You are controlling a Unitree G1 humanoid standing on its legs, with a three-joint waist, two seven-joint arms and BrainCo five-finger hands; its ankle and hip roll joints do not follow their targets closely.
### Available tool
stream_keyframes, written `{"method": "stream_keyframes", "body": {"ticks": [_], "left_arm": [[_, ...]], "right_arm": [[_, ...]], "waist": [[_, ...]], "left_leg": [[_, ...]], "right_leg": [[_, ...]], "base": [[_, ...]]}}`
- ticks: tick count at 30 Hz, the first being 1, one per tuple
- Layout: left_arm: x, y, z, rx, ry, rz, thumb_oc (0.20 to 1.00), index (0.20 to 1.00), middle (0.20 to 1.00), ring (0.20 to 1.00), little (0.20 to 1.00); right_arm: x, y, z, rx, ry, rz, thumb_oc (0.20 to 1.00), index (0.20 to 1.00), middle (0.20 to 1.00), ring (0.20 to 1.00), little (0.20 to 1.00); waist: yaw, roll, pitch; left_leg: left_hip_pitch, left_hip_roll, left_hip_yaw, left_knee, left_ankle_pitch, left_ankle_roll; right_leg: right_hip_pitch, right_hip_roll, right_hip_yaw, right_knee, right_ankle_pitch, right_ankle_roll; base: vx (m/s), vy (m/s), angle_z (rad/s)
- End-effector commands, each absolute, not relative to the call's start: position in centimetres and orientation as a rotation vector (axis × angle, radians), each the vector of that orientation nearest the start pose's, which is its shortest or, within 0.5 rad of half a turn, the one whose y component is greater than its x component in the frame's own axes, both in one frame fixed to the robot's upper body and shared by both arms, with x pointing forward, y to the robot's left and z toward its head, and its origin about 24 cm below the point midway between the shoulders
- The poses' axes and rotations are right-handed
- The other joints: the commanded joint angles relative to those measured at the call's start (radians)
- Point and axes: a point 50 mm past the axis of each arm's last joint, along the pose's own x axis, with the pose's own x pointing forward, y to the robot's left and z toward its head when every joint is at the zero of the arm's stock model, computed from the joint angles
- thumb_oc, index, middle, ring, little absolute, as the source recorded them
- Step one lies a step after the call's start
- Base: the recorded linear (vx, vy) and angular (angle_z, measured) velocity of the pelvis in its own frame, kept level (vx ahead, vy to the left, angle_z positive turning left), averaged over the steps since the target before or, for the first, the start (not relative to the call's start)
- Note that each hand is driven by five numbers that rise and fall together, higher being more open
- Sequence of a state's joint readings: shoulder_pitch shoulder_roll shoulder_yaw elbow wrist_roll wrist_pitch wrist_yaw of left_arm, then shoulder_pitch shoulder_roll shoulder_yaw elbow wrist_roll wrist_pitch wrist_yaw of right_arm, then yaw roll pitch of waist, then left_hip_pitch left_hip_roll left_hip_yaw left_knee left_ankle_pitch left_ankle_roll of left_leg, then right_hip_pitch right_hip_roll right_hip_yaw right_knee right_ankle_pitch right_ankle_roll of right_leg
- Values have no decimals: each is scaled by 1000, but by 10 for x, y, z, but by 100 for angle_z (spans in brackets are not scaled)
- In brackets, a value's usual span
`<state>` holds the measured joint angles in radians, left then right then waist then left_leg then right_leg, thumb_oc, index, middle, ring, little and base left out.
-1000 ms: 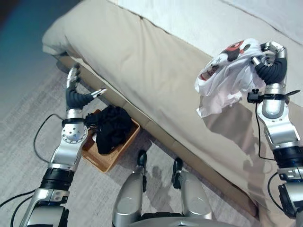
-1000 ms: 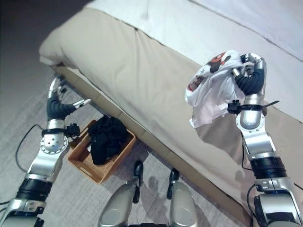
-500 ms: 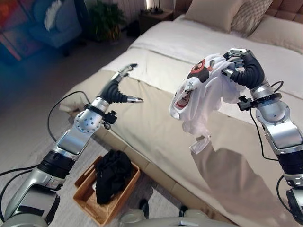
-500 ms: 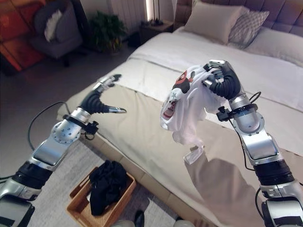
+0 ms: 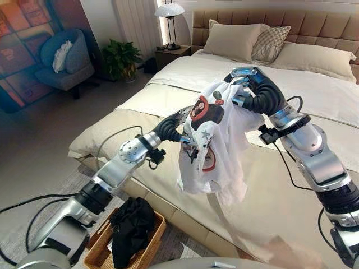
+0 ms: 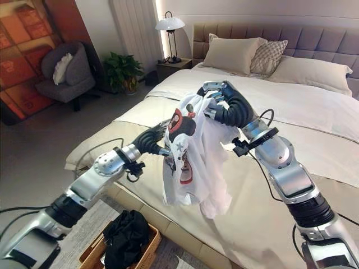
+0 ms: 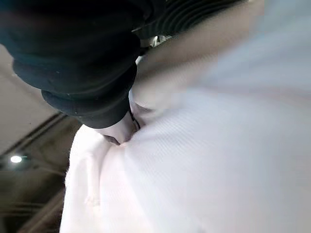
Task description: Pick up clothes into the bucket
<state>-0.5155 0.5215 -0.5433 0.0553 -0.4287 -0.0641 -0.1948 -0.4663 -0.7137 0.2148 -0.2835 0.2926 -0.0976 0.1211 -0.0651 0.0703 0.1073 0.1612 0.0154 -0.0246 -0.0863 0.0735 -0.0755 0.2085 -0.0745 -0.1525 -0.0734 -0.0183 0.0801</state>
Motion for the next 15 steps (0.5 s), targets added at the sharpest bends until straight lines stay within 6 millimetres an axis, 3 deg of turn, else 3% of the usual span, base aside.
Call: {"method": "stream_keyframes", "body": {"ticks": [1, 9, 15], "left_arm": [[318, 92, 139, 182, -248, -706, 1000, 1000, 1000, 1000, 1000], [314, 60, 132, -14, -165, -787, 1000, 1000, 1000, 1000, 1000], [302, 41, 138, -163, -67, -993, 1000, 1000, 1000, 1000, 1000]], "right_arm": [[258, -136, 251, -349, -823, 589, 200, 200, 200, 200, 200], [253, -122, 243, -293, -798, 670, 200, 200, 200, 200, 200], [255, -120, 245, -298, -786, 690, 200, 200, 200, 200, 200]], "waist": [[12, -63, -79], [0, -60, -70], [-12, -57, -68]], "left_leg": [[-31, -18, -14, 102, -107, 16], [-33, -25, -21, 108, -111, 23], [-43, -30, -20, 107, -107, 22]], "right_leg": [[-25, -43, -24, 35, -10, 35], [-27, -51, -26, 43, -10, 38], [-39, -56, -29, 46, -5, 45]], "base": [[0, 0, 0], [0, 0, 0], [0, 10, 0]]}}
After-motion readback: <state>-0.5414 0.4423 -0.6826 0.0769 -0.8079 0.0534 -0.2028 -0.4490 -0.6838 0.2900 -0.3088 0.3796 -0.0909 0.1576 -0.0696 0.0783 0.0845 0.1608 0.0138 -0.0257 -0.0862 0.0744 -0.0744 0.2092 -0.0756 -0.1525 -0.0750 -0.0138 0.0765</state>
